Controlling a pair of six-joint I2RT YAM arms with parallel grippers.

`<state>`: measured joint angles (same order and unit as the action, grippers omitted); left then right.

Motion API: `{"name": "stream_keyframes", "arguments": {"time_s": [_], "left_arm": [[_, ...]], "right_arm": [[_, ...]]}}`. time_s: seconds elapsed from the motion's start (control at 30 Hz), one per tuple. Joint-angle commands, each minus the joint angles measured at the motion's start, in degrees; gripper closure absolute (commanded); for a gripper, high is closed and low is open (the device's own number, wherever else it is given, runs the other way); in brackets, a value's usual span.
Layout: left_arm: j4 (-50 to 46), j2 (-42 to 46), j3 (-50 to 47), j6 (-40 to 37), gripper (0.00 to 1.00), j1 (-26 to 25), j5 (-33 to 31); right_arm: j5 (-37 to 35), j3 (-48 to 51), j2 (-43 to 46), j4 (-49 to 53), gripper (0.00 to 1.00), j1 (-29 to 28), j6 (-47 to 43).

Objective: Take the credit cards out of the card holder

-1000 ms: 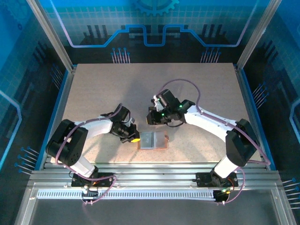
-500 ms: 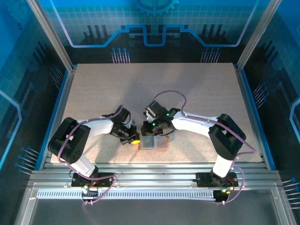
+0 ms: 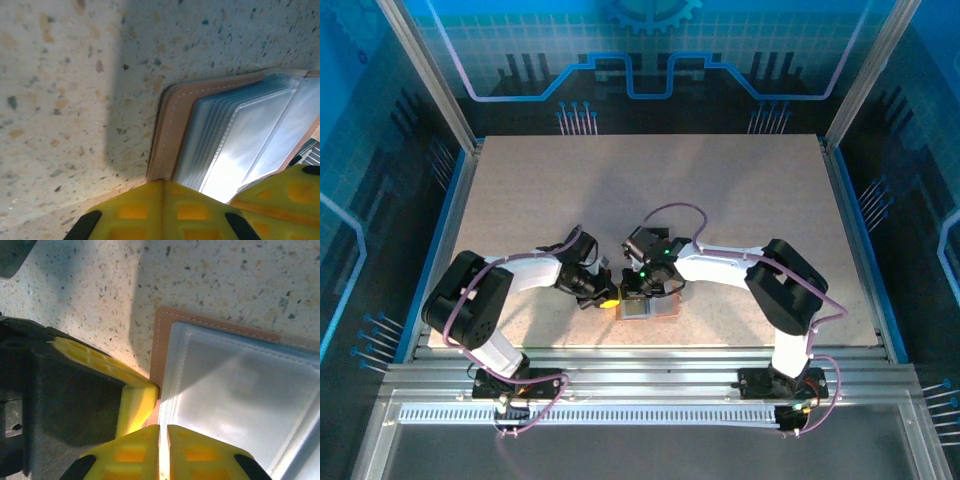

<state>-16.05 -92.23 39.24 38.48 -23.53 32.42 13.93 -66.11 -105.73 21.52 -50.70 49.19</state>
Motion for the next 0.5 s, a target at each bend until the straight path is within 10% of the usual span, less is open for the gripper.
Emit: {"name": "stream_keyframes", "arguments": {"time_s": [0.0, 0.47], "left_arm": [[-1.6, 0.1, -1.5, -0.6, 0.95, -0.4, -1.0], [-1.1, -0.7, -1.7, -0.6, 0.95, -0.4, -0.7]], "right_arm": [[-0.7, -0.4, -1.9, 1.3, 0.89, -0.8, 0.9], [-3.8, 0.7, -1.5, 5.2, 0.89, -0.8, 0.2]]}}
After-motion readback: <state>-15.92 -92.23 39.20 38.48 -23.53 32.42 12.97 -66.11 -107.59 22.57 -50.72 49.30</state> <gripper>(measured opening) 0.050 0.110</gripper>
